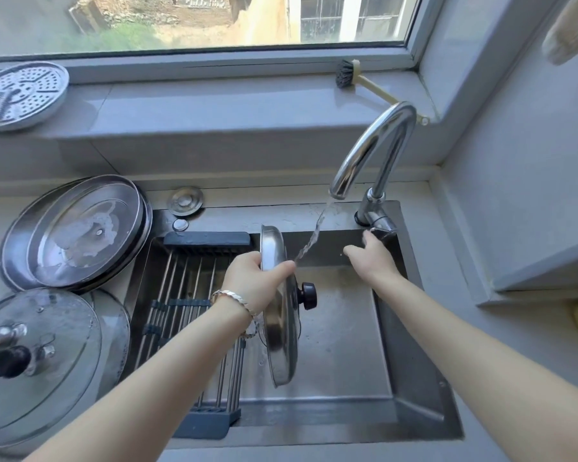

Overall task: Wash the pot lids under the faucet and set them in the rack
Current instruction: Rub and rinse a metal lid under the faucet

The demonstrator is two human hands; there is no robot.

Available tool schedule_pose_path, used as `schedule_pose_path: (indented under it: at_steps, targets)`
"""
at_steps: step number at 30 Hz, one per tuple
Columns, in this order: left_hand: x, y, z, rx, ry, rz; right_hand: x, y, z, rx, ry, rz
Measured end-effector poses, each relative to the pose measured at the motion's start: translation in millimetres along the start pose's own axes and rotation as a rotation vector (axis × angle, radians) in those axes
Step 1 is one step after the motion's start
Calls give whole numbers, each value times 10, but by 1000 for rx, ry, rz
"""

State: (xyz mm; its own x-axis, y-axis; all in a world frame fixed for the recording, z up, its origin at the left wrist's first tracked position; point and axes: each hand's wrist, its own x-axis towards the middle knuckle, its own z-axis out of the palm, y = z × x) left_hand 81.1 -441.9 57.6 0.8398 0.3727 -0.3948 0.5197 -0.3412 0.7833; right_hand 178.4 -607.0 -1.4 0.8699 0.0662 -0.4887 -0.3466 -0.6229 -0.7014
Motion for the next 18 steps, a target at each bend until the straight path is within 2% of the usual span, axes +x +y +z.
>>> schedule_pose_path:
  at_steps: [2,5,7,11,15,18]
  targets:
    - [-43,-26,-52,-27,-31,-2,-175,22,29,-68,-133,-46]
    - [-126,4,-93,-37,-68,36,-507,36,211,3,-388,4]
    - [-179,28,-111,-66,-90,63,-657,70,348,45,-462,-2]
    - [-274,39,-169,-100,-83,90,-768,182,493,178,-300,-91]
    - [-352,-80,-289,-176,-61,-43,-727,337,526,120,-149,-122]
    - [-385,-393,-337,-35,-38,-78,-695,401,502,75,-94,-115]
